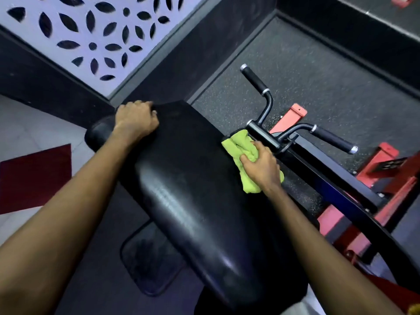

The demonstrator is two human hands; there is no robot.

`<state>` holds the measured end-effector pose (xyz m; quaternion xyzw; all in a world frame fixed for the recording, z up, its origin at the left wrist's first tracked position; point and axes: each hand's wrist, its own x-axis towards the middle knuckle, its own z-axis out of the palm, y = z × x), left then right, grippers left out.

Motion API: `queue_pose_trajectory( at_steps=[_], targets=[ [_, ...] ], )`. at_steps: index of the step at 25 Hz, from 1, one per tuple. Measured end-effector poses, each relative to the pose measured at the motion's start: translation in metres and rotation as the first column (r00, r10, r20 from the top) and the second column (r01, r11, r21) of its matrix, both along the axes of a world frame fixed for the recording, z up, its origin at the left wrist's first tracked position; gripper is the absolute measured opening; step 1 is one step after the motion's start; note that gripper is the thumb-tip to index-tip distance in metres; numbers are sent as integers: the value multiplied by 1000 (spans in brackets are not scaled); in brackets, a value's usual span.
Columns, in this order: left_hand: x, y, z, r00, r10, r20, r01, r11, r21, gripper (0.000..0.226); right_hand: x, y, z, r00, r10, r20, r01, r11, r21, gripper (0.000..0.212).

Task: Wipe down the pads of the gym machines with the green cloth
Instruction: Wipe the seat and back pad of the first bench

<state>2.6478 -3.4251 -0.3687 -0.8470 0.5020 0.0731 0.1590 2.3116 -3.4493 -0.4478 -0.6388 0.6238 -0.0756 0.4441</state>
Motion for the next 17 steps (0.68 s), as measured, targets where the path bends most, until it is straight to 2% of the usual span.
queue_pose_trajectory(
  at_steps=[3,6,8,12,17],
  targets=[
    [22,36,27,991,92,-99,-100,992,-79,41,-36,28,15,997,-3,-81,0,1000,-28,57],
    [27,63,36,983,18,-184,-63,969,-239,42,-59,63,33,990,-18,-140,12,999,-44,54],
    [23,69,33,983,-12,-181,-47,945,-322,42,-44,71,41,990,-29,-142,19,997,-70,55],
    [15,69,35,977,92,-193,-159,916,-369,42,-10,58,49,993,-69,-96,64,997,-51,56],
    [15,78,29,961,184,-207,-264,835,-483,44,-38,84,57,993,-81,-85,80,997,-15,58]
  ],
)
